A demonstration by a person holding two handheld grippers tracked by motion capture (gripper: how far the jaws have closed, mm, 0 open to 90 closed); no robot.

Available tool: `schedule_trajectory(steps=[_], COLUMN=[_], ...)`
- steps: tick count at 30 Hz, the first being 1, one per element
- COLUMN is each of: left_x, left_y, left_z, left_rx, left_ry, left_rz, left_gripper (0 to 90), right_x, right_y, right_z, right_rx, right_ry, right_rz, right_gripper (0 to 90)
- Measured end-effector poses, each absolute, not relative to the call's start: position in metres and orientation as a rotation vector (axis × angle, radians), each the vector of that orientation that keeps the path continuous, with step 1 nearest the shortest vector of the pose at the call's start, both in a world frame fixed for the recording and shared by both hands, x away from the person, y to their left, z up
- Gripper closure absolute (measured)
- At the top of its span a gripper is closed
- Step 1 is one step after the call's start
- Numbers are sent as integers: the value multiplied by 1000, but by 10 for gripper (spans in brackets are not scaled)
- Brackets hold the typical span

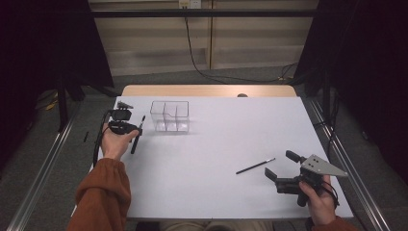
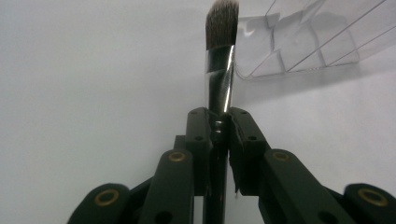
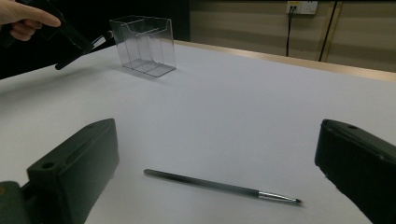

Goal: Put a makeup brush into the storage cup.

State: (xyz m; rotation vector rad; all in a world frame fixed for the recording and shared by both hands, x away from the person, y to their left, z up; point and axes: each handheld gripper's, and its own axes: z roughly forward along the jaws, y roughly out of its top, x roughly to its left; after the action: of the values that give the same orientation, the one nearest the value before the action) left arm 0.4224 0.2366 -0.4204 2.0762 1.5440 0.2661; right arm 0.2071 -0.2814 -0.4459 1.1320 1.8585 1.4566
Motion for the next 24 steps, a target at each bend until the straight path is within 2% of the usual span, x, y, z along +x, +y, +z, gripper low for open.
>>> schedule_trajectory(steps=[14, 24], left_x=[407, 398], left_y=[240, 243], left_z=[-411, -406], left_rx=[1942, 1838], left_ry=[1419, 1338], left_rz=[426, 468], left_gripper=[792, 791], right_x=[207, 207], right_y=[-282, -281], right_z=[-446, -446], right_rx=[1133, 1133], right_ry=[1857, 1856], right_rz=[1455, 1457], right_gripper=[0, 0])
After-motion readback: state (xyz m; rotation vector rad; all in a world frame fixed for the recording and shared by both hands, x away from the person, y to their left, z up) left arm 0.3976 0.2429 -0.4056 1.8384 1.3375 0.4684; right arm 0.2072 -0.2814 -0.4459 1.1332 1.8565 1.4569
